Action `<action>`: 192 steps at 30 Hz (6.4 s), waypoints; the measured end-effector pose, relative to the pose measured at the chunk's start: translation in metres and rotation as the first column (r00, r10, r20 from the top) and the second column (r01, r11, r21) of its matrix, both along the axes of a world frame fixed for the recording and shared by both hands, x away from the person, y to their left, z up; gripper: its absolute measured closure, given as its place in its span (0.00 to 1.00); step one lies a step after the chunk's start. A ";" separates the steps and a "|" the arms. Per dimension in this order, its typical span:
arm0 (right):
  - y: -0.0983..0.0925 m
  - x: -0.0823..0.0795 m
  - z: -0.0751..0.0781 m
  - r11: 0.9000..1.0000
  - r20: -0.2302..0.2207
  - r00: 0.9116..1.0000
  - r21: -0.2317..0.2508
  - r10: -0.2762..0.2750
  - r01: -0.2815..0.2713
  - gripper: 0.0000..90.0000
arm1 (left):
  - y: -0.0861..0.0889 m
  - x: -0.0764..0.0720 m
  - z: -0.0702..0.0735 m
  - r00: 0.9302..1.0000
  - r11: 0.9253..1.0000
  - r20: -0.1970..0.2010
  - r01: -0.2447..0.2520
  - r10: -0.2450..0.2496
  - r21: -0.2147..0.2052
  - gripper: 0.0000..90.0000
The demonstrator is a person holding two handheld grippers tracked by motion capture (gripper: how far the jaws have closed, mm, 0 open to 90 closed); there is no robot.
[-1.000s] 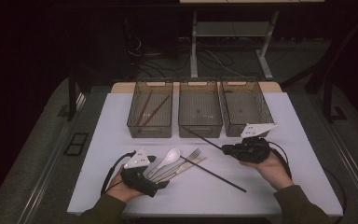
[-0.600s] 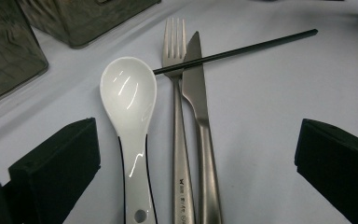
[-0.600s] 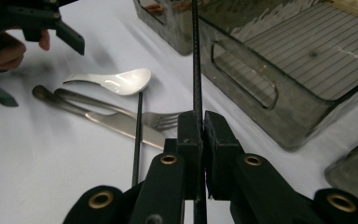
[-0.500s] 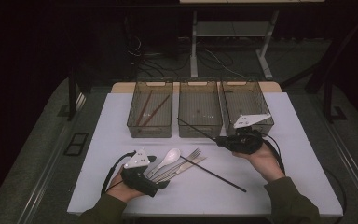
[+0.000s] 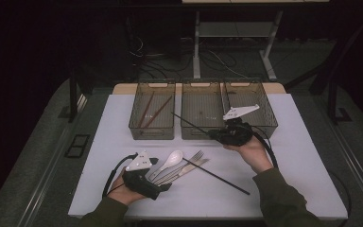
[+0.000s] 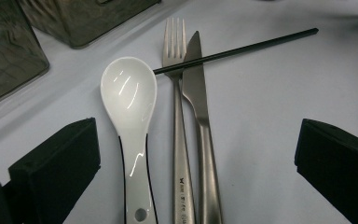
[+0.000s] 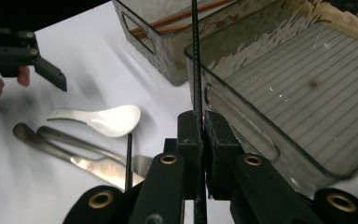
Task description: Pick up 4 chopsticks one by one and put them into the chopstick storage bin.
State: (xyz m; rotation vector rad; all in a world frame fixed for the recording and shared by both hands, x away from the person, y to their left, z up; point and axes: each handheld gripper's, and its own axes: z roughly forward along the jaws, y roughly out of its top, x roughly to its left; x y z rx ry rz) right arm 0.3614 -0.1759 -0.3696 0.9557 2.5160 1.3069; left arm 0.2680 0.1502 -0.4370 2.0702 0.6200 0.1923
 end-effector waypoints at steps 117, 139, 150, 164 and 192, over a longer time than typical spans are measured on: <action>0.058 0.019 0.012 0.999 0.078 0.996 0.013 0.047 -0.048 0.41 | 0.002 0.001 0.001 1.000 1.000 0.009 -0.002 0.002 -0.005 0.00; -0.008 -0.038 -0.020 0.998 0.061 0.997 0.044 0.043 -0.046 0.41 | 0.001 0.000 0.001 1.000 1.000 0.016 0.006 -0.006 0.016 0.00; -0.038 -0.065 -0.032 0.999 0.036 0.999 0.050 0.019 -0.020 0.43 | 0.001 0.000 0.001 1.000 1.000 0.020 0.003 -0.003 0.016 0.00; -0.056 -0.091 -0.057 0.998 -0.053 0.996 -0.005 0.066 -0.066 0.59 | 0.000 0.000 0.000 1.000 1.000 0.020 0.002 -0.002 0.019 0.00; -0.035 -0.091 -0.075 0.963 -0.051 0.985 -0.207 0.167 -0.174 0.92 | -0.001 -0.001 0.000 1.000 0.999 0.020 0.018 -0.019 0.028 0.00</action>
